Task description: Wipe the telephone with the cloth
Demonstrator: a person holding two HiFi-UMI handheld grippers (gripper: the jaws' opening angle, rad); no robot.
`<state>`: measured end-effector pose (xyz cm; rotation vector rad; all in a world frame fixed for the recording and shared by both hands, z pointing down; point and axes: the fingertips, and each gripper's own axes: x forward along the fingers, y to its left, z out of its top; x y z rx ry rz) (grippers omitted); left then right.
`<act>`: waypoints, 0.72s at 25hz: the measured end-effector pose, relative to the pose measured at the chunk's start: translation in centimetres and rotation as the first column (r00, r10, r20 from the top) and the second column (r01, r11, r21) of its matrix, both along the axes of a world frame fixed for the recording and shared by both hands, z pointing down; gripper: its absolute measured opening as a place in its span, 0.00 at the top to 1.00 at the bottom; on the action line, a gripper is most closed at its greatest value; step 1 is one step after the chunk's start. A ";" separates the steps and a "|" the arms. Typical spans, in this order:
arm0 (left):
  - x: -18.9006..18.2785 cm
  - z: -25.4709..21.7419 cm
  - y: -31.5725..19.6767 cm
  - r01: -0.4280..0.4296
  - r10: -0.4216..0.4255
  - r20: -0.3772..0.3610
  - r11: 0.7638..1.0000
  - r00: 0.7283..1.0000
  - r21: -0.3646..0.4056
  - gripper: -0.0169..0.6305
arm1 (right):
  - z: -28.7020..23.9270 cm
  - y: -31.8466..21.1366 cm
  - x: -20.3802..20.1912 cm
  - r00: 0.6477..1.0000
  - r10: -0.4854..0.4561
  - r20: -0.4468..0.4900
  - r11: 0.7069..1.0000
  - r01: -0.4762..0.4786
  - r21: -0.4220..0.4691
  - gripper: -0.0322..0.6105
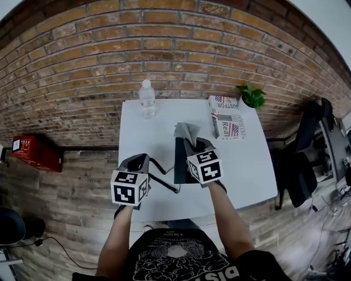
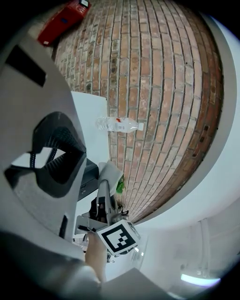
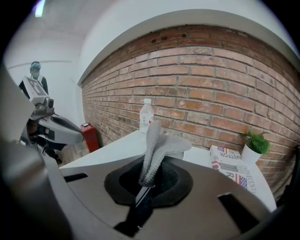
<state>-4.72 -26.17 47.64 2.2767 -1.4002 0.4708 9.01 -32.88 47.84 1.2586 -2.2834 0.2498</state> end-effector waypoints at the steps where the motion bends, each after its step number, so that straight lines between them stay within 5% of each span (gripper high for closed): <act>1: -0.1 0.0 0.0 0.003 -0.003 0.000 1.000 1.000 -0.001 0.96 | 0.4 0.0 -0.3 1.000 -0.009 -0.001 1.000 0.009 -0.010 0.93; 18: -0.6 1.1 1.8 -0.010 0.010 -0.003 1.000 1.000 -0.023 0.96 | 4.9 2.2 -1.7 1.000 -0.029 0.001 0.989 0.029 -0.142 0.93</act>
